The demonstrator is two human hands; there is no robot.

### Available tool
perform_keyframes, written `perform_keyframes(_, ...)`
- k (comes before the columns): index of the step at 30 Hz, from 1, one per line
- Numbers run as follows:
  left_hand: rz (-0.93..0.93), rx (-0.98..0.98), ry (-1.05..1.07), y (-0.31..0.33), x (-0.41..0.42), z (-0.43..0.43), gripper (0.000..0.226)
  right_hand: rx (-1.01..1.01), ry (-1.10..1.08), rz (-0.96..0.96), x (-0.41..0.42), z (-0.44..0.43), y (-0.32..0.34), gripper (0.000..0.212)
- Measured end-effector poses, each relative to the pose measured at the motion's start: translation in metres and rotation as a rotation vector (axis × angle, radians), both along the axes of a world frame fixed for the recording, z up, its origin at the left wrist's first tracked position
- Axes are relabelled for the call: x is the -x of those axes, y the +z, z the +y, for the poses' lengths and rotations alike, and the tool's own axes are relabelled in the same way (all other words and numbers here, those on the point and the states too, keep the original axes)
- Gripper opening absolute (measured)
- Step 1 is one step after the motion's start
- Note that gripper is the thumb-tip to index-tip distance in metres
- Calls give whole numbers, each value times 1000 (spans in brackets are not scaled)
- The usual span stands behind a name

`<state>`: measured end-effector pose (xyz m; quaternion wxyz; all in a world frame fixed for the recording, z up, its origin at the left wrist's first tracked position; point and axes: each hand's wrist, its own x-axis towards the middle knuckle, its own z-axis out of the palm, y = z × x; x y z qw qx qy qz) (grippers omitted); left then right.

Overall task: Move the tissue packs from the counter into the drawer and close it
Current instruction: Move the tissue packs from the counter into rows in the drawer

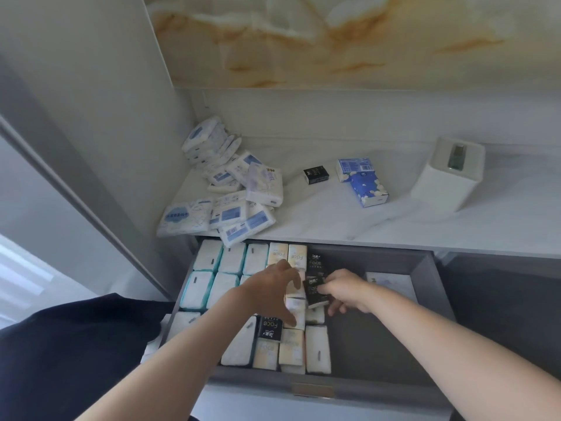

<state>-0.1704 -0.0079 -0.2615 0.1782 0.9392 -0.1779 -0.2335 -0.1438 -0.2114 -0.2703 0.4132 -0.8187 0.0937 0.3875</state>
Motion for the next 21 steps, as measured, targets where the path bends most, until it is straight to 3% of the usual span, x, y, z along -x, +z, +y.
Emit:
perform_keyframes(3,194,-234,-155,3,3,10,69,147,-30,15,0,0,-9,19)
perform_keyframes(7,86,-360,-245,-3,7,7,65,215,13,-90,3,7,-14,14)
perform_keyframes(10,0,-239,-187,0,4,-2,56,247,112,-208,5,6,-14,8)
perform_keyframes(12,-45,-117,-123,1,4,-10,51,197,97,-186,5,4,-15,3)
perform_keyframes(14,-80,-6,-89,-1,8,-22,48,183,68,-174,3,2,-16,13)
perform_keyframes(18,-126,89,-157,-12,15,-49,45,159,-29,-120,1,-3,-17,15)
perform_keyframes(21,-257,-55,-259,-24,11,-57,43,131,-112,-75,0,-7,-19,49)
